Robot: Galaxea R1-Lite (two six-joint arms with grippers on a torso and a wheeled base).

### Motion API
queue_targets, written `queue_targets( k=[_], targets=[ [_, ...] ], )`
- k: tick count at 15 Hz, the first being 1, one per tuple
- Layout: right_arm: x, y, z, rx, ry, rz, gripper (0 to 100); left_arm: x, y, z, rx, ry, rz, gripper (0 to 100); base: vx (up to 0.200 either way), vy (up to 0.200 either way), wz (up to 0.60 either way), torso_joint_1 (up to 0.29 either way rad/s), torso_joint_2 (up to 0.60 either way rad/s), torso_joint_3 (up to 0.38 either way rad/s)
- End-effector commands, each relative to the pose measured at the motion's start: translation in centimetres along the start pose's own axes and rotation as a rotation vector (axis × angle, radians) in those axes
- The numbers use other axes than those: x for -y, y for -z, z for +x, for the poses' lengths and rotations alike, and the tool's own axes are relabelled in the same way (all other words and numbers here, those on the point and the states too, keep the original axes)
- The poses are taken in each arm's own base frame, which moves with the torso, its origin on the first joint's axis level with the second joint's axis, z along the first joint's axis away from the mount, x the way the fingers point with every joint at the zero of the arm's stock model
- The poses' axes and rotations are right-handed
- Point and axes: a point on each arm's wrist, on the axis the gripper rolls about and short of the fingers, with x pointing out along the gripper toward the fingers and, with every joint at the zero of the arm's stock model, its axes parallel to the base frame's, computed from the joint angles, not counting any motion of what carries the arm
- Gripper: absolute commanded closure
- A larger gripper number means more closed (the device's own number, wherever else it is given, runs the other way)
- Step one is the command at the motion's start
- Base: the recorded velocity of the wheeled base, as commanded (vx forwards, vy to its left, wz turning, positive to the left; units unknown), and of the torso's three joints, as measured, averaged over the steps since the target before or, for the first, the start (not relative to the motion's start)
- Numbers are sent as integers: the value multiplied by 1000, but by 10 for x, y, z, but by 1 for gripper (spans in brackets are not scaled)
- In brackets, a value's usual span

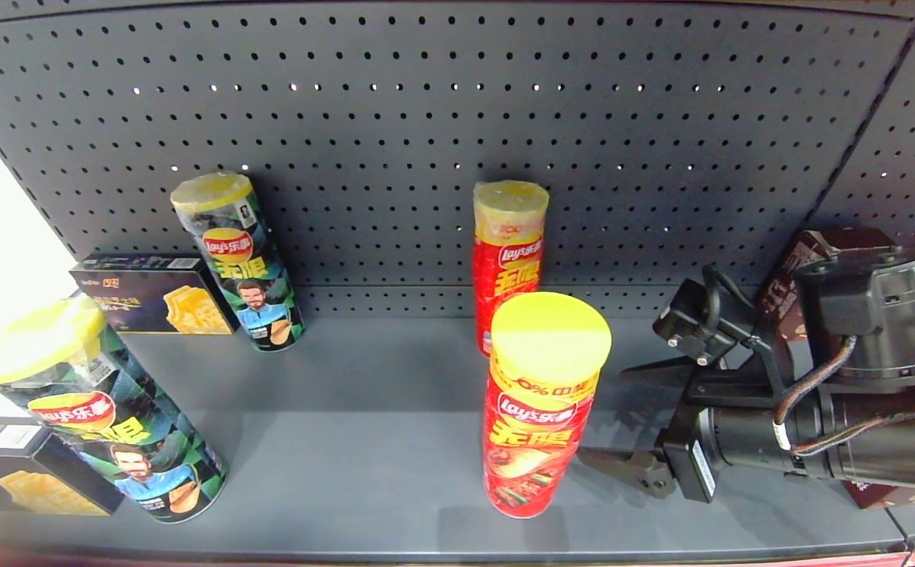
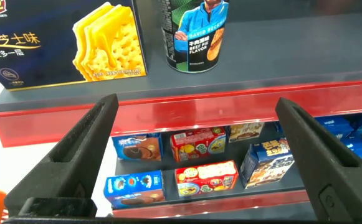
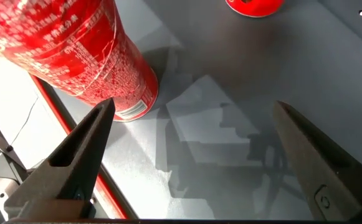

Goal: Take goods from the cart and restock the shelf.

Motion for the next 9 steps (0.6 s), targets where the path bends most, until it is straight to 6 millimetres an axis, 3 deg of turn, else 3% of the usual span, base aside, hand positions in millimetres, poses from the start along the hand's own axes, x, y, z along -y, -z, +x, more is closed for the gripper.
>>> queue_targets(
  k=[1, 9],
  targets=[
    [0, 1, 2, -4, -2, 0, 0, 0, 0, 0, -1, 1, -1, 0, 0, 0, 0, 0, 0, 0],
    [0, 1, 5, -12, -5, 1, 0, 0, 0, 0, -4, 1, -1, 0, 0, 0, 0, 0, 0, 0]
  ],
)
